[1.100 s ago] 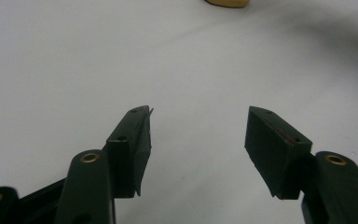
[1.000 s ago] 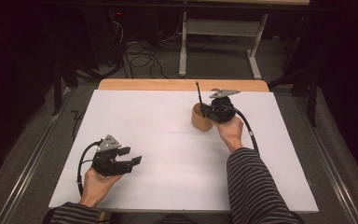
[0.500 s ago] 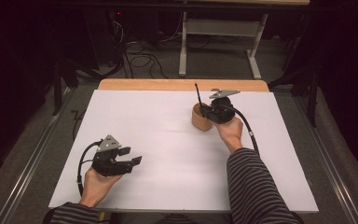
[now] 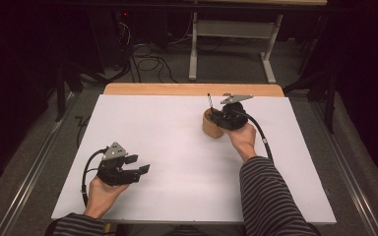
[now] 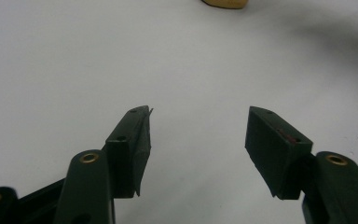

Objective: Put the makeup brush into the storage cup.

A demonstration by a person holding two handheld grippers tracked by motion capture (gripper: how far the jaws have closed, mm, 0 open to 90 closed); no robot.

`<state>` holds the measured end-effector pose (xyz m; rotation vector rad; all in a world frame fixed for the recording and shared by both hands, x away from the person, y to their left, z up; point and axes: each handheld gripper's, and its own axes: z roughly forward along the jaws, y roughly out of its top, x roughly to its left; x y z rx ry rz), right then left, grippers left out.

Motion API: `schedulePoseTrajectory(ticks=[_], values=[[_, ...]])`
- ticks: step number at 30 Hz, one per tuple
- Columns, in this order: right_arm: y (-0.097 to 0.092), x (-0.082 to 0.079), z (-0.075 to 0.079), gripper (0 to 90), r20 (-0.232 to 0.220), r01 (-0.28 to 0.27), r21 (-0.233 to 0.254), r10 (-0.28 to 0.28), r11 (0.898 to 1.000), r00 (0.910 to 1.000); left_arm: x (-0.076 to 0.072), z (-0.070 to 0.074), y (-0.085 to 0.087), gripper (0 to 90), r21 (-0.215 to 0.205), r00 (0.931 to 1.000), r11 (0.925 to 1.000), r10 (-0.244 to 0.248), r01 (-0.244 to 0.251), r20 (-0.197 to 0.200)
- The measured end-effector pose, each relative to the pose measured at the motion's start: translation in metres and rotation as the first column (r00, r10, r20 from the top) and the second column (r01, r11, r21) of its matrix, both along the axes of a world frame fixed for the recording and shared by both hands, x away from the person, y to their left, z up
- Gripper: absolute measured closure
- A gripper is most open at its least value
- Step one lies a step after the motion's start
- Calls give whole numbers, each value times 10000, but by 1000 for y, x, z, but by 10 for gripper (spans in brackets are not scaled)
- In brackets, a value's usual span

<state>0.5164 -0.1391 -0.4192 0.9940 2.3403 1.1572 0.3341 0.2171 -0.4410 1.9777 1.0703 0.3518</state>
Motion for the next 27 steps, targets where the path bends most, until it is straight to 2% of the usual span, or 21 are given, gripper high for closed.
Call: schedulePoseTrajectory(ticks=[16,27], values=[[-12,-11,18,716,156,-115,205,112,9997,9998,0,0,-1,404,-18,10000,10000,-37,37,-17],[-15,-26,31,686,300,-586,-70,588,9983,9978,1,0,-2,403,-73,10000,9999,-90,90,-23]])
